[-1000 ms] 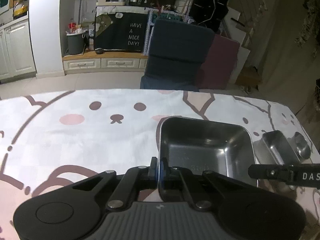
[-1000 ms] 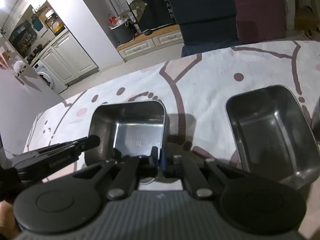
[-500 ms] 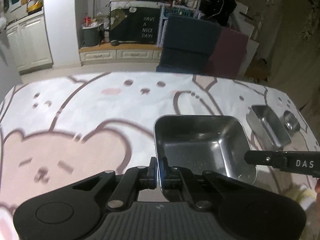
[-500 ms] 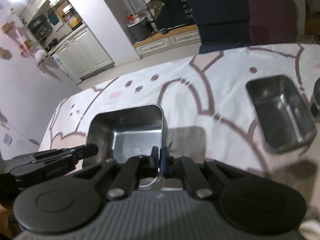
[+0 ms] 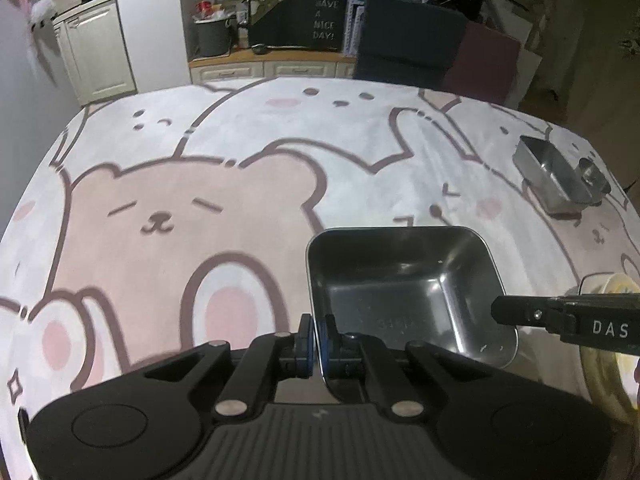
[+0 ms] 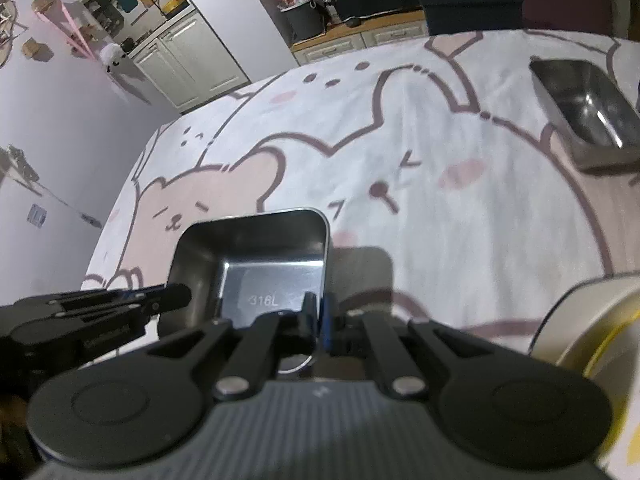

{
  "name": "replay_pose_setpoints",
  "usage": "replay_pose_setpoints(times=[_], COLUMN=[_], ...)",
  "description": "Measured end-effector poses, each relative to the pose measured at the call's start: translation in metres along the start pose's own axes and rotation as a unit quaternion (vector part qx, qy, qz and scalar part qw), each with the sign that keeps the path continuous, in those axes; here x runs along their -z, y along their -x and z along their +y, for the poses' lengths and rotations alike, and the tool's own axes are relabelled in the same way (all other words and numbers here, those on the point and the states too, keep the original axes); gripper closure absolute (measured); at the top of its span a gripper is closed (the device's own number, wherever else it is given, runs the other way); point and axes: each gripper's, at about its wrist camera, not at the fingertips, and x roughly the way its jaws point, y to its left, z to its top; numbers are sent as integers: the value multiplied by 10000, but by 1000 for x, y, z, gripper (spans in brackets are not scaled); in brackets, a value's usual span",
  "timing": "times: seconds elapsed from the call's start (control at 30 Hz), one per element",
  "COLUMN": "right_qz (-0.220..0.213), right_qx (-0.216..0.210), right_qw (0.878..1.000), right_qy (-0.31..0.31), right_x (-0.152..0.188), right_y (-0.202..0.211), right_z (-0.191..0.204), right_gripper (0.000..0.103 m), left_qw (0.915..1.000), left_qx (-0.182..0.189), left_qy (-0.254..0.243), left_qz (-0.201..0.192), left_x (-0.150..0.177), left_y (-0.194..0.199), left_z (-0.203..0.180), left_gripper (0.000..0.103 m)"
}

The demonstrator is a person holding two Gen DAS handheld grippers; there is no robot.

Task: Organize plates and bowls
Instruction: 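Lift the steel tray with both grippers and carry it toward the stacked bowls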

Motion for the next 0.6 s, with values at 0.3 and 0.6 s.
replay_pose_setpoints(times=[0.3,0.6], right_qz=[49,27], right_qx=[43,240], right_qw=[10000,9997], right_qy=[17,38], right_x=[15,20], right_y=[-7,-10], right_z=[17,23], right_gripper=[98,98], left_qw=[9996,9995], left_qx=[-75,-124], left_qy=[256,169], left_qz=[-6,224], left_x=[8,12], left_y=[-5,-21], left_z=[17,15], left_gripper=[100,100])
